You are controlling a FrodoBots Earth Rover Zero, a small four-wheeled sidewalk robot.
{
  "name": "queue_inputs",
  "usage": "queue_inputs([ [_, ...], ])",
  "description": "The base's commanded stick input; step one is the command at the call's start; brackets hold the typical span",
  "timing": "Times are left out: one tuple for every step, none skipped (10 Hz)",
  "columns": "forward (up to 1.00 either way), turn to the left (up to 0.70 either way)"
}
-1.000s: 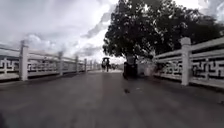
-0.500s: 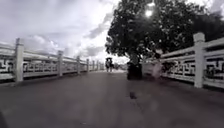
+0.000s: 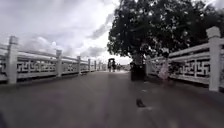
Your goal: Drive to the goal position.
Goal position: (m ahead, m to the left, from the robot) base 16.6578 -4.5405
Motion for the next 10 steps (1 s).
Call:
queue_inputs([
  [0.70, 0.00],
  [0.70, 0.00],
  [0.70, 0.00],
  [0.70, 0.00],
  [0.70, 0.00],
  [0.70, 0.00],
  [0.70, 0.00],
  [0.70, 0.00],
  [0.70, 0.00],
  [0.70, 0.00],
])
